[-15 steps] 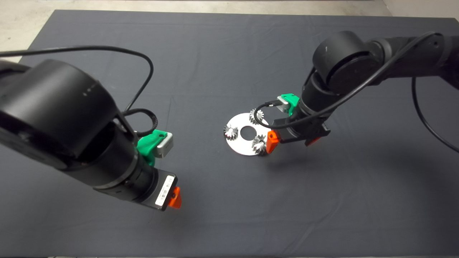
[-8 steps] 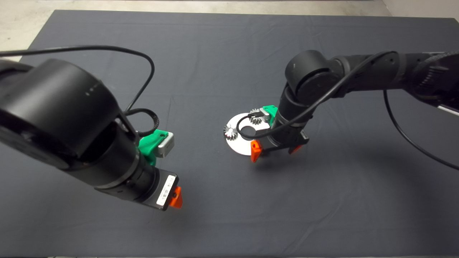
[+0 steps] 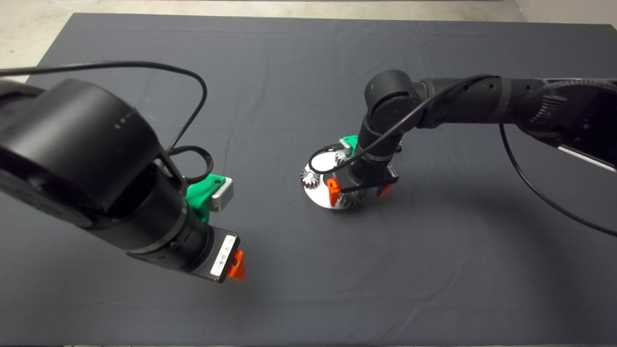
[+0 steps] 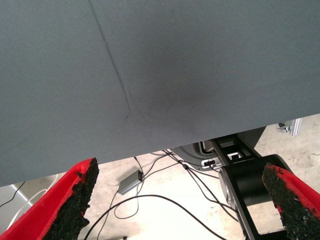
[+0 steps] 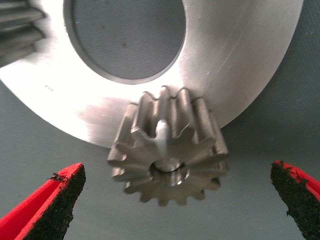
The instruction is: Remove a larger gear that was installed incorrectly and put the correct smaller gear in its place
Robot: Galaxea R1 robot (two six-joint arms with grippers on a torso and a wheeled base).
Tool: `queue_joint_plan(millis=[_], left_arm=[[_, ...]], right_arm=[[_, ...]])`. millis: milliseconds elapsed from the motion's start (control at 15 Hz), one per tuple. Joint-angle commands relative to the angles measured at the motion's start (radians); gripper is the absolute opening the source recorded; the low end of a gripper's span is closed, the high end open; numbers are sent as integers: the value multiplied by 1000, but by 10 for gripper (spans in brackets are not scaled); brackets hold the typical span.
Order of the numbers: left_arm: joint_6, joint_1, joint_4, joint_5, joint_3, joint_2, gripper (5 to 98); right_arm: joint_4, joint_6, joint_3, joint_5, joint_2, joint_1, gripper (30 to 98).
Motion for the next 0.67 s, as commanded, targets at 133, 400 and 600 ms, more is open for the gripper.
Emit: queue_joint_plan(millis=[133,400,600], left_arm=[[-14,-22,0,68,5,3,839],[-14,-22,0,68,2,4,839],[-14,-22,0,68,7,3,839]], right_arm=[[-48,-19,-22,-95,15,17,961],[-48,-19,-19,-95,16,17,907],[-48,-19,-19,-94,17,18,860]])
